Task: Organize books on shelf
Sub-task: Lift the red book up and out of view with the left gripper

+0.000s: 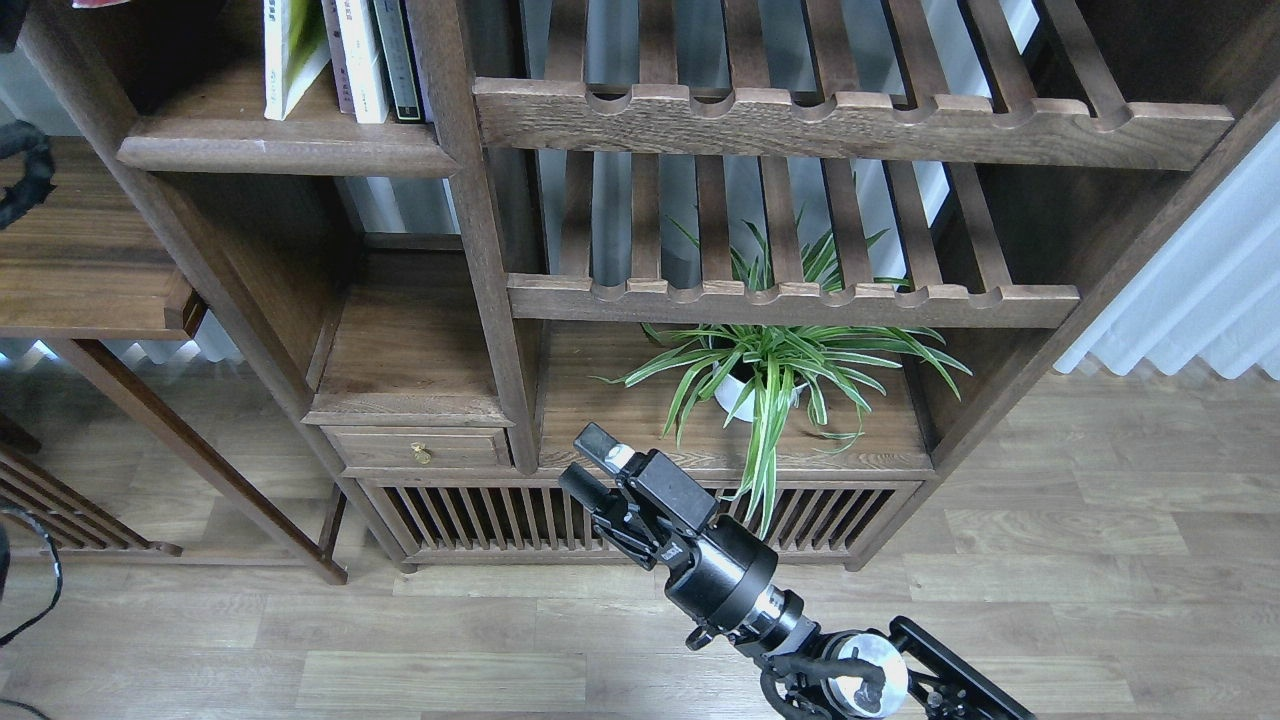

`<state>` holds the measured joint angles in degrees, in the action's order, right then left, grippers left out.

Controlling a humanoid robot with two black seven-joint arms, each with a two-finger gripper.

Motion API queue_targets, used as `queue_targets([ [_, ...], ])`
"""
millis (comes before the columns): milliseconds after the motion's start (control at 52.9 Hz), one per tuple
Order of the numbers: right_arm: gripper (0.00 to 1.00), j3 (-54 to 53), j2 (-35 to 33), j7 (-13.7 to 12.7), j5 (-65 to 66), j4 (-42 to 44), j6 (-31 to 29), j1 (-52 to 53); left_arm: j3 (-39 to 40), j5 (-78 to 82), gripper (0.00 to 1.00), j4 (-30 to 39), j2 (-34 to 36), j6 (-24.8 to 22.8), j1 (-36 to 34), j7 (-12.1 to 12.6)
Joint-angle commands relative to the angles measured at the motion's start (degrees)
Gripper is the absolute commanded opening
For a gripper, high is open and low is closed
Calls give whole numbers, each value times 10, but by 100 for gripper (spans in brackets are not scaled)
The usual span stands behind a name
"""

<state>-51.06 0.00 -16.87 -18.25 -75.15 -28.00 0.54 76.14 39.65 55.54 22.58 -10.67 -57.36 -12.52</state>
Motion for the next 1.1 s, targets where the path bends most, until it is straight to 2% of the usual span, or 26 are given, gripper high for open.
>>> queue_targets([
  [0,97,-1,0,0,1,0,0,0,-39,1,0,-30,0,11,-26,-31],
  [57,97,-3,0,0,0,0,0,0,-47,1,0,-36,0,15,-30,-33],
  [132,97,-4,0,0,0,0,0,0,-59,2,0,-49,1,19,-36,-47],
  [265,97,-4,0,0,0,0,0,-1,-84,2,0,-82,0,24,-49,-96],
  [378,97,-4,0,1,0,0,0,-1,-98,2,0,-106,-8,26,-57,-119],
  [587,97,0,0,1,0,0,0,1,-110,1,1,-126,-6,24,-60,-138],
  [1078,97,0,0,2,0,-1,0,0,-156,0,1,-166,-16,24,-57,-155],
])
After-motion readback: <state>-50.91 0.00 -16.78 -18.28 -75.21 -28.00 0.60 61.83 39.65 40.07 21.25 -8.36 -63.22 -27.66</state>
